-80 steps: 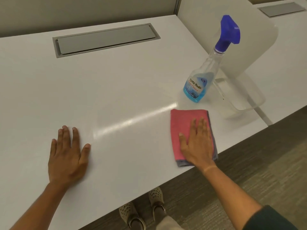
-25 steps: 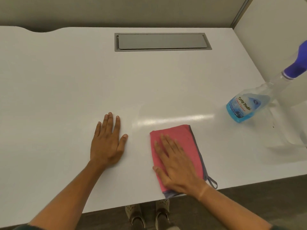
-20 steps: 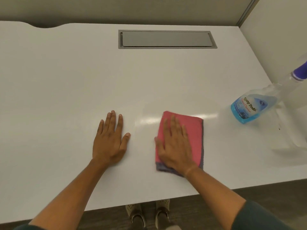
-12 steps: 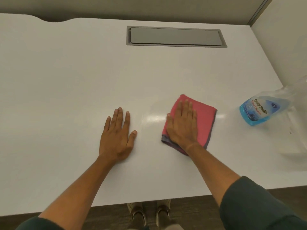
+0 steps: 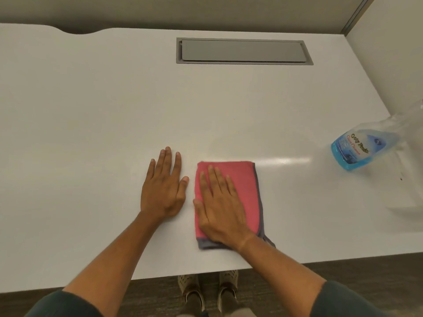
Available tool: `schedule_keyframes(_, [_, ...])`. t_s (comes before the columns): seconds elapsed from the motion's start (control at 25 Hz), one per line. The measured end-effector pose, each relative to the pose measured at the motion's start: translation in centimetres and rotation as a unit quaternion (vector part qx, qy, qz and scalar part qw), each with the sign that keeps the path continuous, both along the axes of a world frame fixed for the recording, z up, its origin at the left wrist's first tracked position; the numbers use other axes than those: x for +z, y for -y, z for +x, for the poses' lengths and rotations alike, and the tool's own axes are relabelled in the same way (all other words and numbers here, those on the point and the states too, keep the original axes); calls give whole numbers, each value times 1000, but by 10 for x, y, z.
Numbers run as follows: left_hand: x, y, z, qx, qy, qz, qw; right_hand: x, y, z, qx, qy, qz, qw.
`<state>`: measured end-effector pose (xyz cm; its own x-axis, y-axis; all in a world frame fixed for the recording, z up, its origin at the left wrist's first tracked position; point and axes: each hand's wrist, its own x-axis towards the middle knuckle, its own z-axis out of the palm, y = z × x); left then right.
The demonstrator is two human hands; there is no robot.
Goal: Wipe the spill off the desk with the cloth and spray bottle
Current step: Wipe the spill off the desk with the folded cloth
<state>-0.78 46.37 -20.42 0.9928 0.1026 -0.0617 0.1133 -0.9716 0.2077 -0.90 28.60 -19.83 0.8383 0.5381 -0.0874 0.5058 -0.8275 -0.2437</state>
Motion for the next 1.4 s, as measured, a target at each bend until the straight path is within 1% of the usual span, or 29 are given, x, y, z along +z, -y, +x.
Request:
schedule_keyframes(0.12, [0,0,0,-1,4,0,1000,5,-22,33,-52,-3,-19,998])
schedule_keyframes(0.16, [-1,0,0,-2,3,1,1000,4,-22,34,-55,-2,-19,998])
schedule_keyframes(0.32, [-3,-1,-1,-2,6,0,1000,2,12,-17,4,-10,19,1000])
schedule_keyframes(0.4, [-4,-2,-1,-1,15,-10,1000,0,45,-46,6,-21,22,1000])
schedule_keyframes(0.44, [-3,-2,-1,0,15,-12,1000,-1,65,-51,-16,-23,13,1000])
schedule_keyframes(0.52, [-3,0,-2,3,20,-13,1000,2,106,-43,-99,-25,-9,995])
schedule_keyframes(0.64, [-3,2,-2,7,19,-12,1000,6,144,3,-236,-18,-51,970])
schedule_keyframes(0.72, [-3,3,-1,9,19,-8,1000,8,143,40,-285,-8,-58,957])
schedule_keyframes(0.8, [-4,3,-1,10,19,-4,1000,8,120,69,-272,-3,-61,960])
schedule_keyframes(0.92, [-4,2,-1,7,17,-1,1000,4,70,81,-179,1,-43,983])
schedule_keyframes(1.04, [-4,1,-1,4,12,2,1000,2,32,56,-56,6,-25,998])
schedule_keyframes(1.12, [-4,0,0,3,9,1,1000,1,24,35,-11,4,-15,1000])
schedule_keyframes(1.2, [-3,0,0,1,11,-6,1000,2,24,22,6,-4,-8,1000])
schedule_keyframes(1.28, [1,1,-2,6,16,-32,999,9,27,19,10,-12,15,1000])
schedule_keyframes(1.36, [6,3,-6,20,33,-71,997,21,34,19,-19,-26,82,996])
schedule_keyframes(1.4, [8,5,-8,29,43,-90,995,27,42,20,-55,-21,124,991])
